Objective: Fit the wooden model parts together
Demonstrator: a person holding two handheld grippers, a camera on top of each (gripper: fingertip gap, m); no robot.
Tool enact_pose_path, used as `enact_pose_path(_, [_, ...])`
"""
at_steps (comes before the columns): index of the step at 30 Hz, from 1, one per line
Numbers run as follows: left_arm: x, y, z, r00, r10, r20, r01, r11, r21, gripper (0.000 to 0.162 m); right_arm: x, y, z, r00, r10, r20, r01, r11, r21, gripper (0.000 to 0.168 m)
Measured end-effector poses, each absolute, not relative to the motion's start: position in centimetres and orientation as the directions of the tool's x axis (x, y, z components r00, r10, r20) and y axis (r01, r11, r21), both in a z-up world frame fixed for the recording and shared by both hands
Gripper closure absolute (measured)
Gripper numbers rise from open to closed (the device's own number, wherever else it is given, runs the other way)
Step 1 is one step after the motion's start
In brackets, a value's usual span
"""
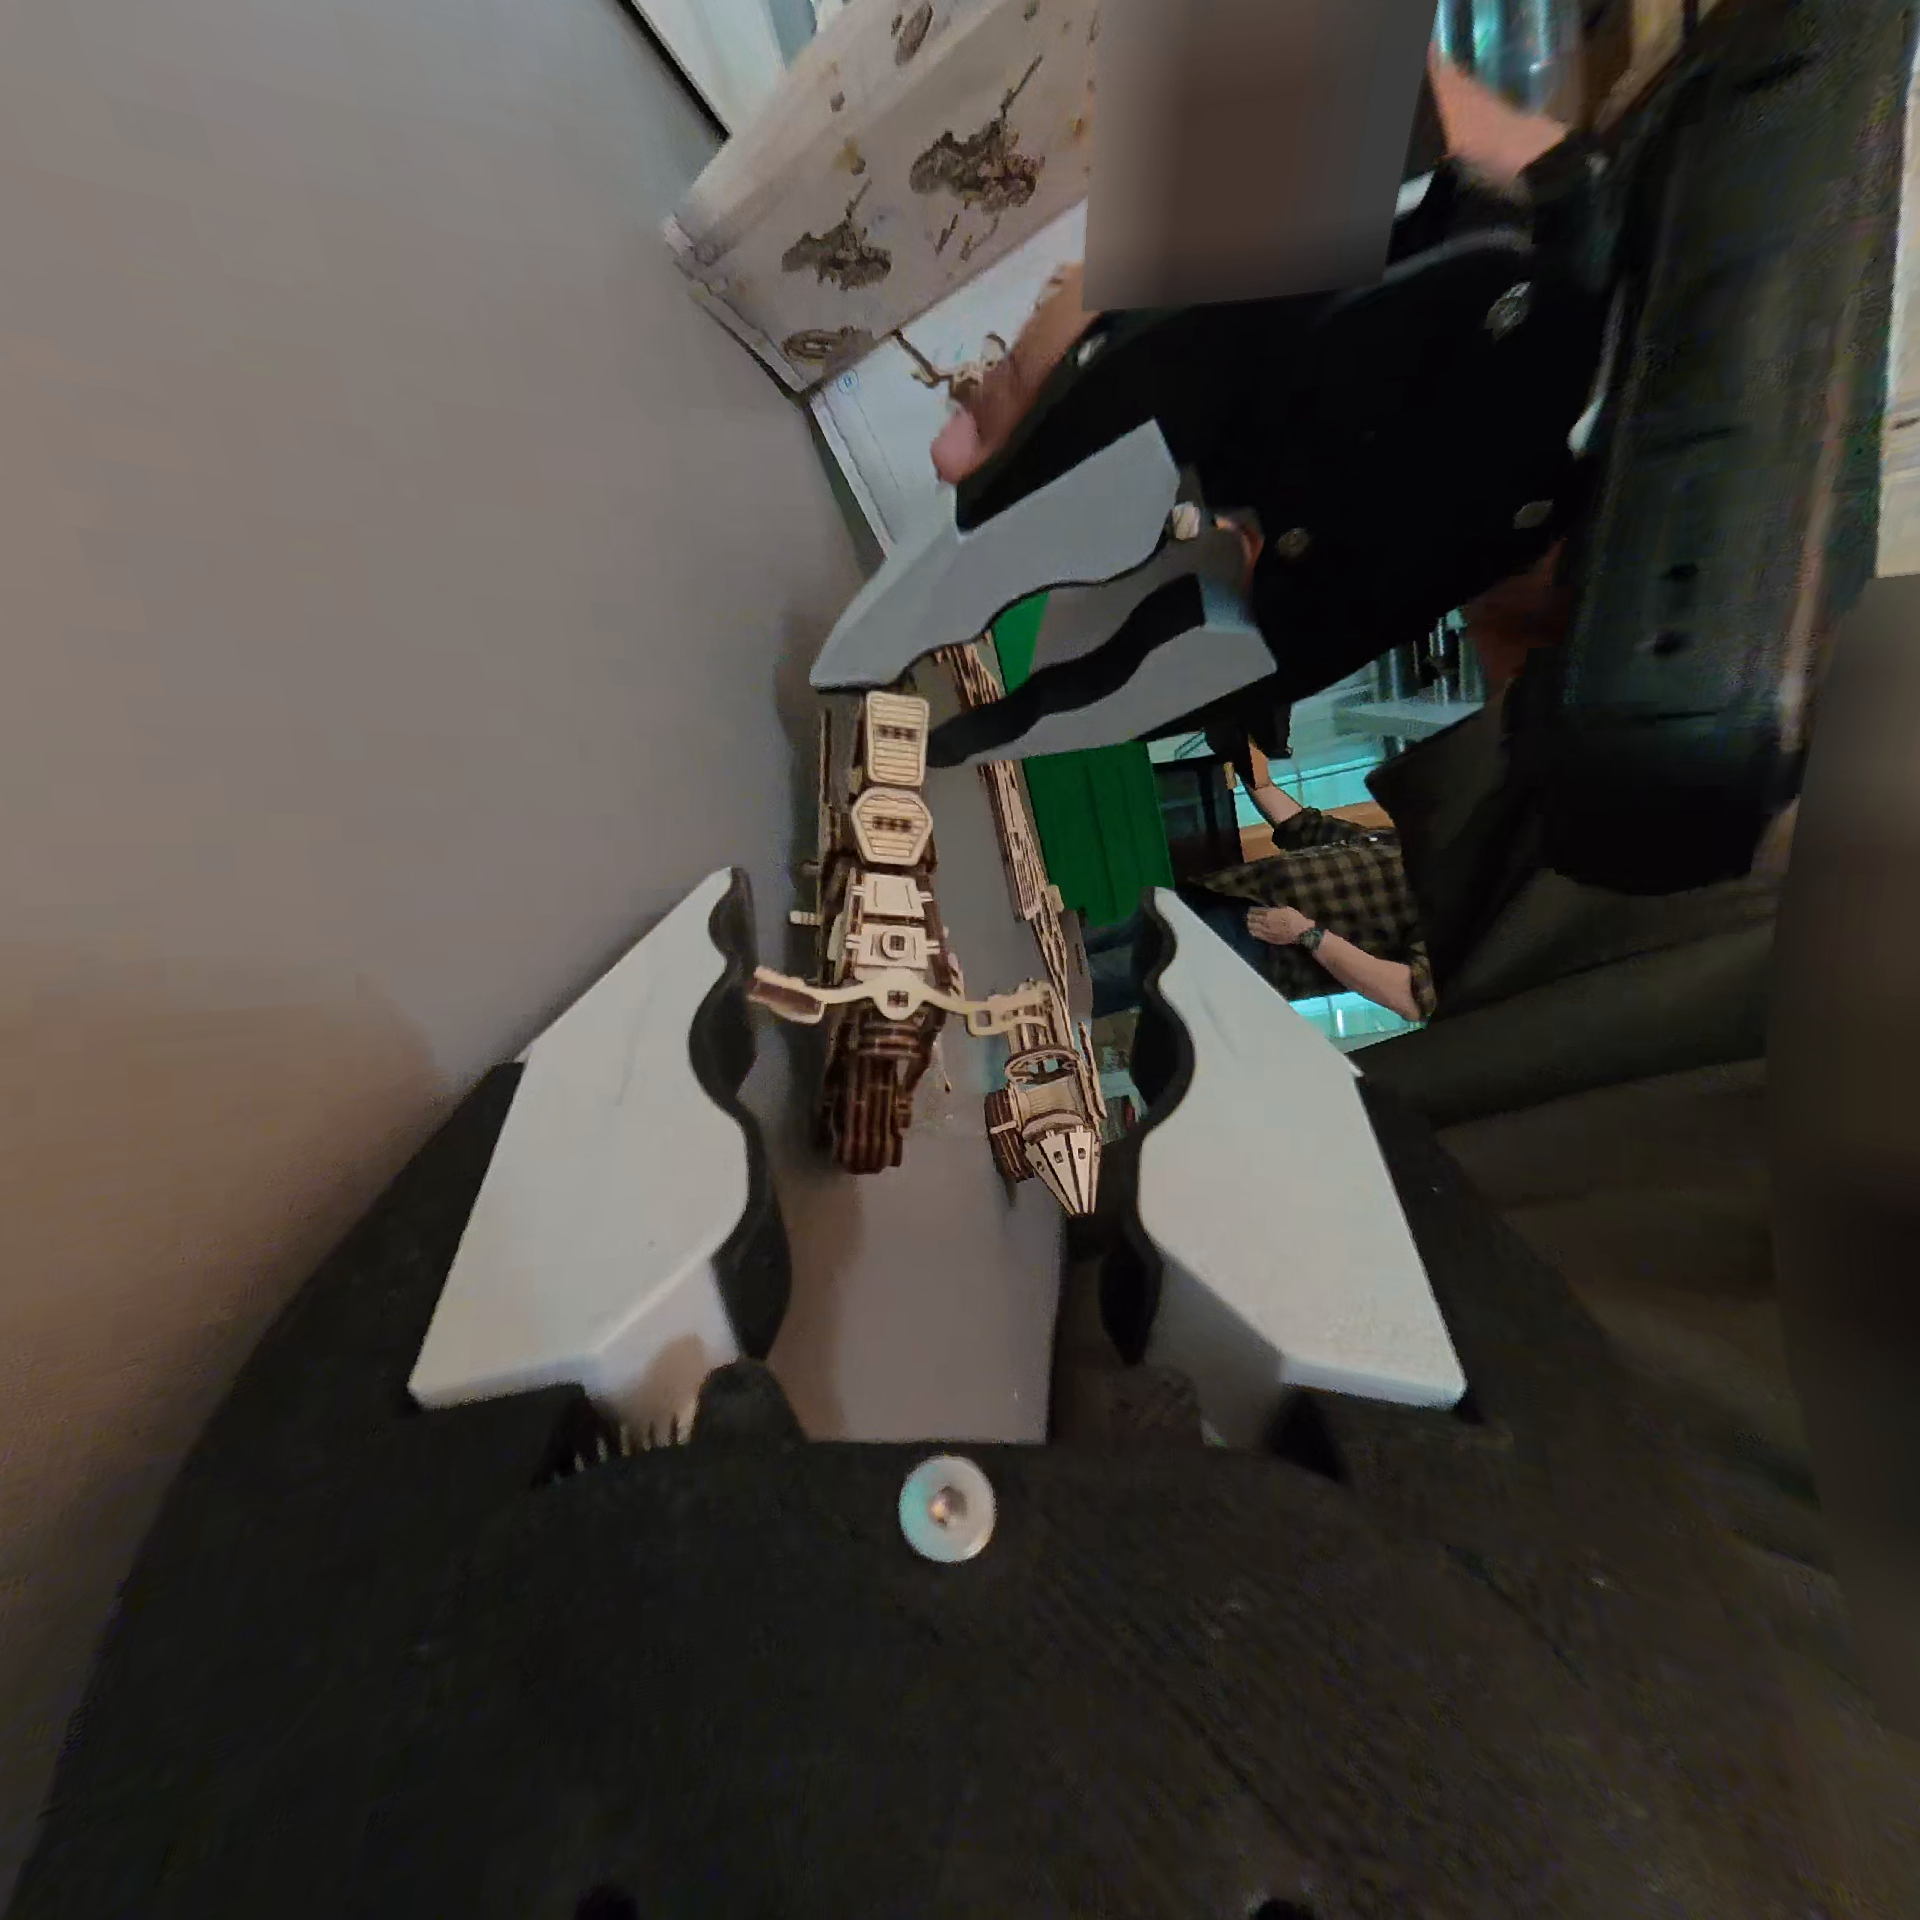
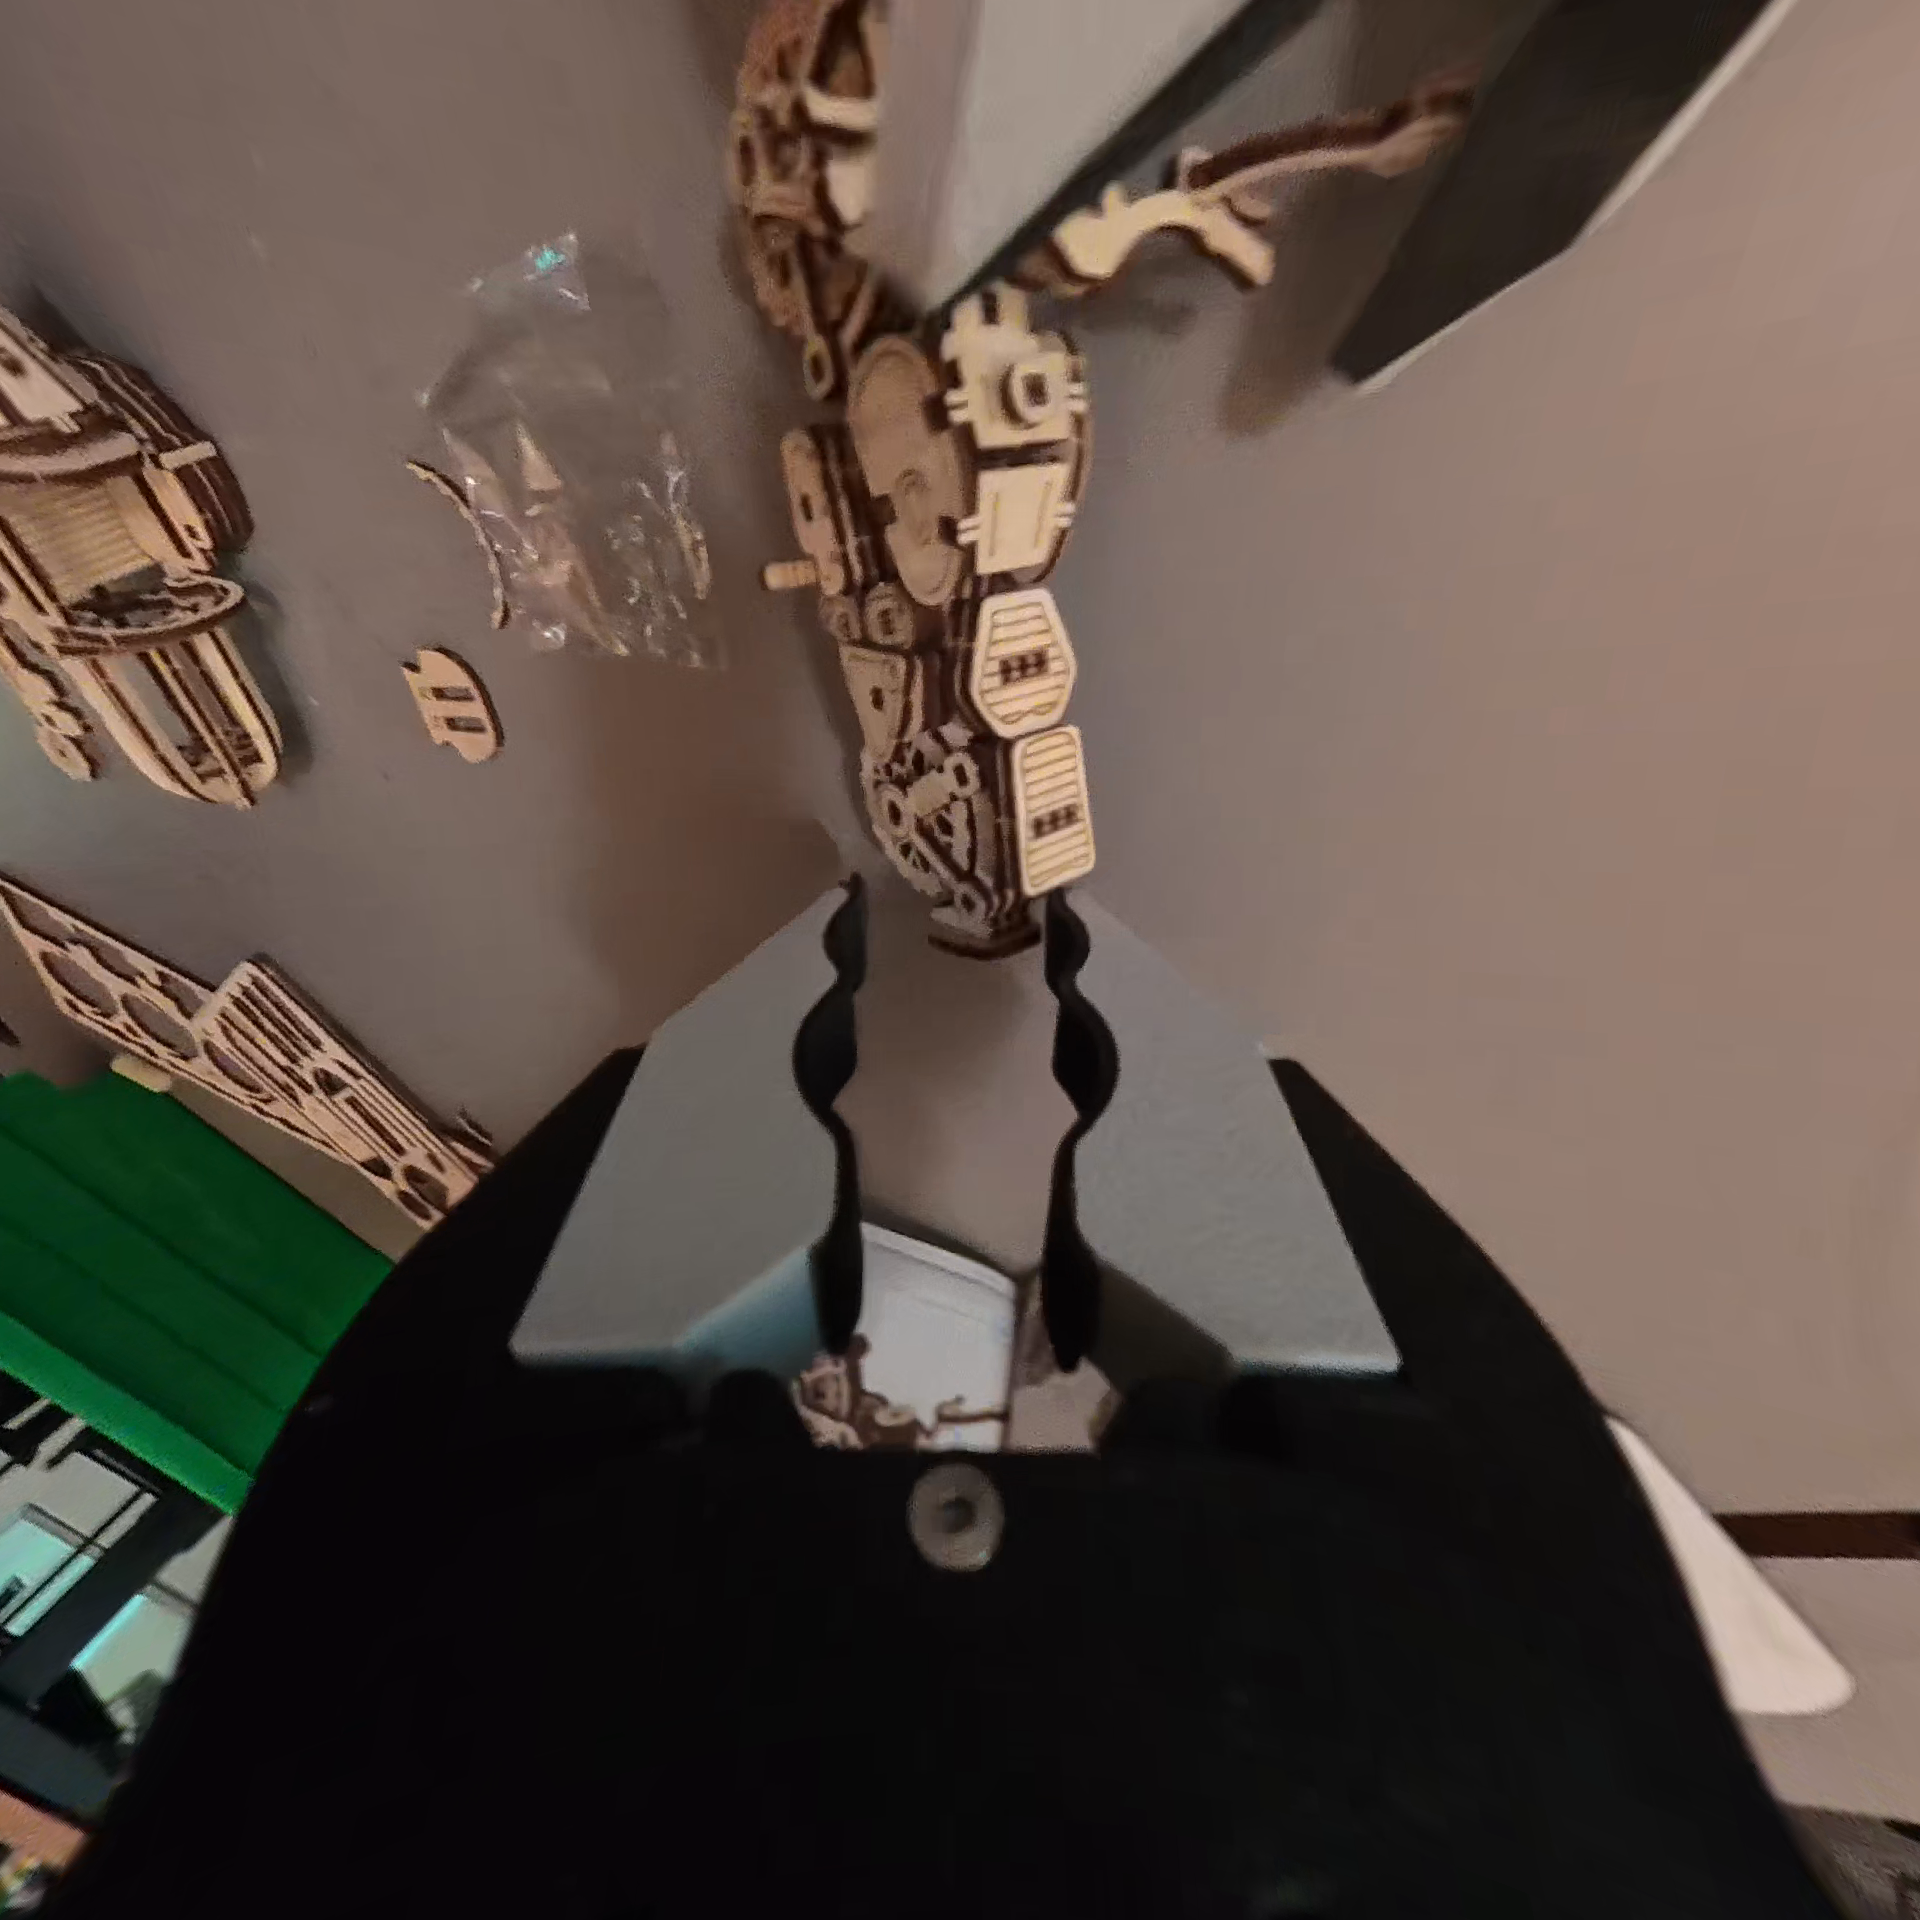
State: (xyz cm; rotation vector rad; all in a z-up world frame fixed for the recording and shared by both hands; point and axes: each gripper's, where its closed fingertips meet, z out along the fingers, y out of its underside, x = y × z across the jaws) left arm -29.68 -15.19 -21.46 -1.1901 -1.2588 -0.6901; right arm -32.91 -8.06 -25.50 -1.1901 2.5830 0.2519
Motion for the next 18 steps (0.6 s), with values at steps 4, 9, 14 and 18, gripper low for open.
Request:
enact_pose_path(4, [-30.0, -16.1, -21.0, 0.25, 0.232, 0.94, 0.89, 0.328, -0.317, 0.09, -32.1, -6.4, -25.8, -0.664, -0.67, -0.332, -0.719, 0.694, 0.038, 0.133])
enact_pose_path(9, [-30.0, -16.6, -20.9, 0.269, 0.283, 0.921, 0.874, 0.33, -0.357, 0.089, -31.0, -5.0, -25.8, -0.698, -0.622, -0.355, -0.664, 0.748, -0.005, 0.131])
enact_pose_path(14, [-30.3, -16.8, -20.6, 0.284, 0.307, 0.908, 0.852, 0.353, -0.386, 0.089, -31.1, -4.4, -25.6, -0.736, -0.597, -0.32, -0.624, 0.781, -0.023, 0.126])
enact_pose_path(18, [-30.6, -17.0, -19.2, 0.344, 0.319, 0.883, 0.801, 0.391, -0.453, 0.09, -32.3, -4.0, -25.0, -0.811, -0.515, -0.278, -0.536, 0.844, 0.001, 0.111])
